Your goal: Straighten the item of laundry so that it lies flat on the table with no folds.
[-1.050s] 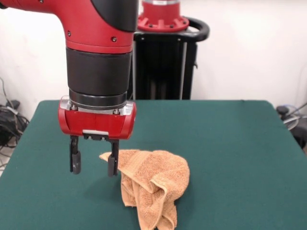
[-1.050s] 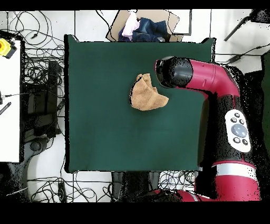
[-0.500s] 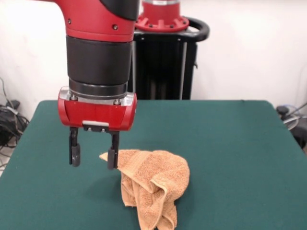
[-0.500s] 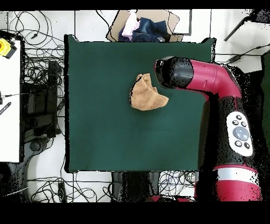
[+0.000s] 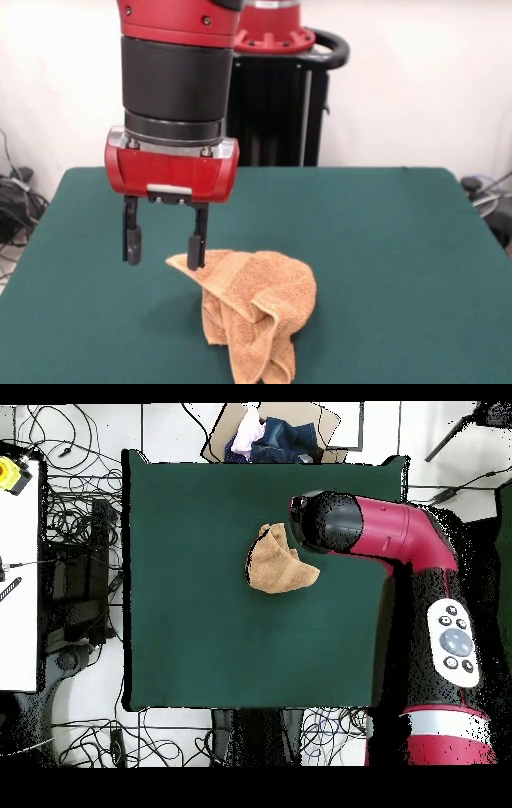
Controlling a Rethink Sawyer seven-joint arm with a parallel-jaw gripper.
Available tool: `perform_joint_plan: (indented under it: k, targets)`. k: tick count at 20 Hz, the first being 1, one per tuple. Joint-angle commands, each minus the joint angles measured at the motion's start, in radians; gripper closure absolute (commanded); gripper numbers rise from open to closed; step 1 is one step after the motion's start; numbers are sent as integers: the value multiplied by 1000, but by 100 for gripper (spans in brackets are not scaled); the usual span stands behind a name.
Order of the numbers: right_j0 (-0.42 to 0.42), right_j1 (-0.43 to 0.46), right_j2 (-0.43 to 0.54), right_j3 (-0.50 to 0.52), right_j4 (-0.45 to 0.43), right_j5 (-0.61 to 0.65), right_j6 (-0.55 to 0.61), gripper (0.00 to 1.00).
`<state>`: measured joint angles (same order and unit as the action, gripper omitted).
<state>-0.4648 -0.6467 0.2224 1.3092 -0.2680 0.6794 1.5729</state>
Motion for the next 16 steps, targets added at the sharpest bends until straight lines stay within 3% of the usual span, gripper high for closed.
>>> perform_joint_plan:
  k: [1,12,14,16]
  targets:
    - [11,9,21,125,-9,-31,68,0]
    - [-45,98,106,44,-7,4,-65,0]
    - [-36,94,94,41,-9,13,-40,0]
    - [-10,95,46,47,30,119,57,0]
